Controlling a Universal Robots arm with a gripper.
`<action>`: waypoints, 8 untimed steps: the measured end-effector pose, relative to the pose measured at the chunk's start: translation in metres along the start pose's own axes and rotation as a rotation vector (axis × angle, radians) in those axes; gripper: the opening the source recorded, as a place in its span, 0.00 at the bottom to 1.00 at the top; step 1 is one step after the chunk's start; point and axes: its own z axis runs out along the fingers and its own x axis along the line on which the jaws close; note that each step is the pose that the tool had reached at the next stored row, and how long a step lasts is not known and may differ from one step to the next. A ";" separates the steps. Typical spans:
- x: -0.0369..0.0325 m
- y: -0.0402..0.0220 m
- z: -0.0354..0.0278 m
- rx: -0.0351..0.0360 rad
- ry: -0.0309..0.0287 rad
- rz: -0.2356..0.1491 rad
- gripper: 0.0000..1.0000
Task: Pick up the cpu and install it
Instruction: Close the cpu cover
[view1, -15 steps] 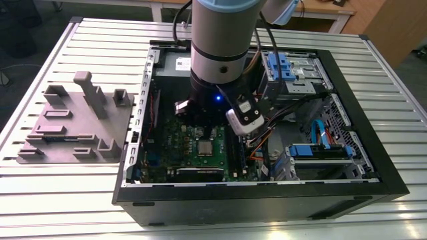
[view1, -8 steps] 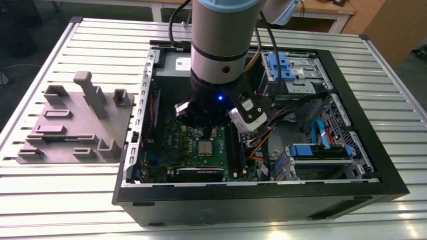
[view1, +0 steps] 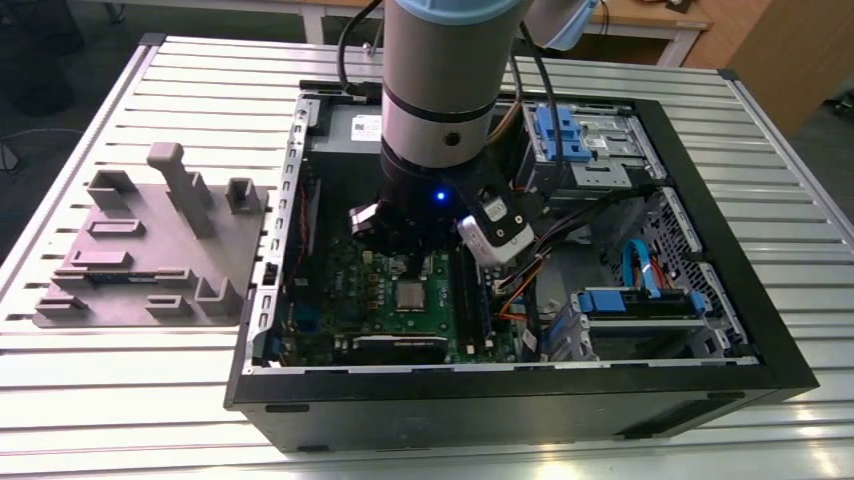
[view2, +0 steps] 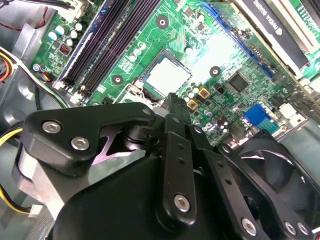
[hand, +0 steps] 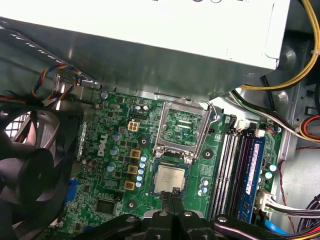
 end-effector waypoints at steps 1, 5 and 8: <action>0.0000 0.0000 0.0000 0.0000 0.0000 0.000 0.11; 0.0000 0.0000 0.0000 0.0000 0.0000 -0.002 0.11; 0.0000 0.0000 0.0000 0.0004 0.0004 -0.022 0.11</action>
